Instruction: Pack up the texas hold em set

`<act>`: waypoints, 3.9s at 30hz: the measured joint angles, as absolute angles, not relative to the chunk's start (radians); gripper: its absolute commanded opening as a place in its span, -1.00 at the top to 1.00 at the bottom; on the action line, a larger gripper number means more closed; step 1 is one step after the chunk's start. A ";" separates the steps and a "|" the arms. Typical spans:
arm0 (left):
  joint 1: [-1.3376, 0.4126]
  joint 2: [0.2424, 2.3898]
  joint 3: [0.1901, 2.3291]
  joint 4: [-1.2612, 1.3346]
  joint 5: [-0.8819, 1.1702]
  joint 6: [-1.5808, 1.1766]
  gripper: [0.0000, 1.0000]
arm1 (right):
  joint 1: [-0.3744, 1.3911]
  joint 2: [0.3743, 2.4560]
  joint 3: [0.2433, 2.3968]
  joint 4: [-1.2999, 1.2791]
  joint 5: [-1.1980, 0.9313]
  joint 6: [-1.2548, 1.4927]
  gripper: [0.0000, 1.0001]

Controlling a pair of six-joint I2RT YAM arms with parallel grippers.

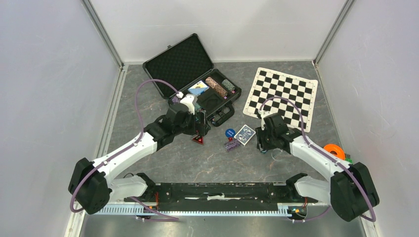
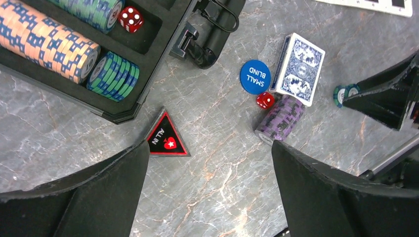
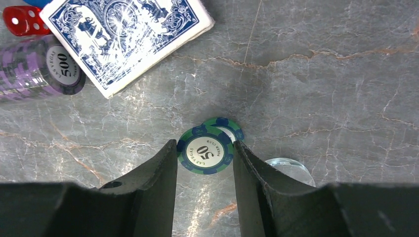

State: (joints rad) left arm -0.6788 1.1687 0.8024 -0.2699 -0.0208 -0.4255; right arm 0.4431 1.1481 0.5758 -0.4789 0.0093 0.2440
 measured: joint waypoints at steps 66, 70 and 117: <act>-0.757 1.562 0.953 0.085 0.604 -1.017 0.16 | 0.529 0.908 0.590 -0.135 -0.514 0.088 0.55; -0.757 1.565 0.953 0.085 0.606 -1.018 0.39 | 0.529 0.912 0.590 -0.133 -0.514 0.087 0.55; -0.717 1.355 0.915 -0.279 -0.006 0.308 0.96 | 0.530 0.710 0.430 -0.076 -0.312 0.183 -0.76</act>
